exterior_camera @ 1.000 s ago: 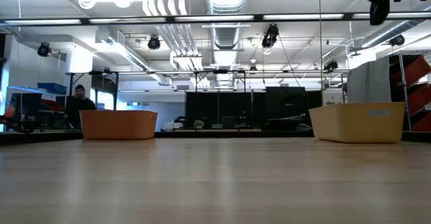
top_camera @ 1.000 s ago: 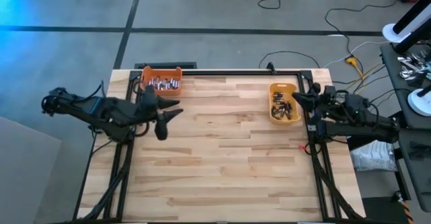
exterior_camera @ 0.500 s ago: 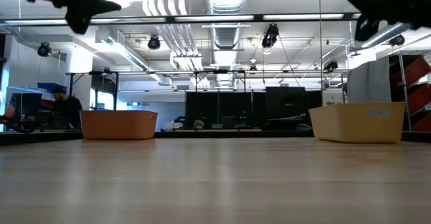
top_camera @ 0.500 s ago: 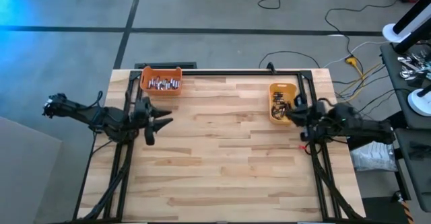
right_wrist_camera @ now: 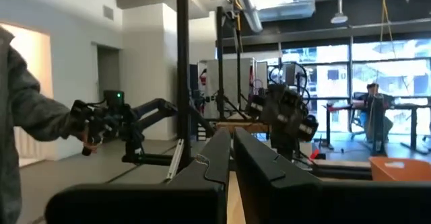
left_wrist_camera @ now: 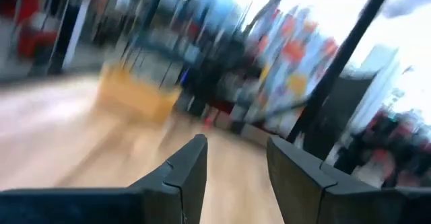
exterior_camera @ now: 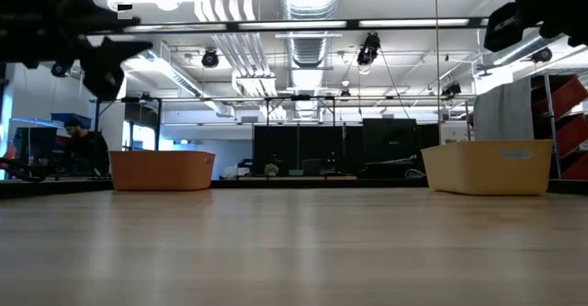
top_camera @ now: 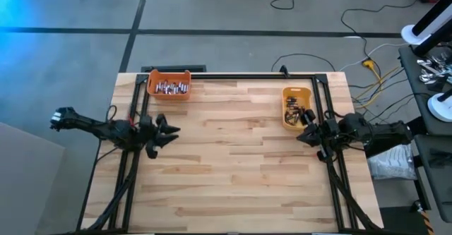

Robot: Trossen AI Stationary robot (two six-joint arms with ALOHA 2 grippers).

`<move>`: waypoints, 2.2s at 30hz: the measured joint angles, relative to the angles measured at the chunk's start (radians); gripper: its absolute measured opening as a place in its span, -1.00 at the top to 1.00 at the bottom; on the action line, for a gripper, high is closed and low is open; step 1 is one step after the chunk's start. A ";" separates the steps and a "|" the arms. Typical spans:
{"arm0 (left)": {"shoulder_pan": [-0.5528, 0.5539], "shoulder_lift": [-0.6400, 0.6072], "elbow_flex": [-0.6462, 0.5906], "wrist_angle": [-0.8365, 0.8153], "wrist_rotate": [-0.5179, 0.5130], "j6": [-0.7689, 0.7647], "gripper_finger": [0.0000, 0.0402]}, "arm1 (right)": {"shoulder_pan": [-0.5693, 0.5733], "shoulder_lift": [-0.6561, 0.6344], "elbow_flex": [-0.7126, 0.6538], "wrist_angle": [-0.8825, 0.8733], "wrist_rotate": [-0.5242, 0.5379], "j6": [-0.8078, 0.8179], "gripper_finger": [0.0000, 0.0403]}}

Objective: Sort batteries
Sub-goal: Return to Home Position

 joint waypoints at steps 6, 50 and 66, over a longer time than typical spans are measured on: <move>0.005 0.014 0.022 -0.099 0.007 0.028 0.33 | 0.015 -0.001 0.000 -0.011 0.026 -0.002 0.94; 0.005 -0.208 -0.004 -0.334 0.167 0.195 0.33 | 0.027 -0.025 -0.003 -0.343 0.360 0.023 0.94; 0.005 -0.171 -0.004 -0.334 0.166 0.195 0.33 | 0.027 -0.018 -0.003 -0.343 0.361 0.034 0.94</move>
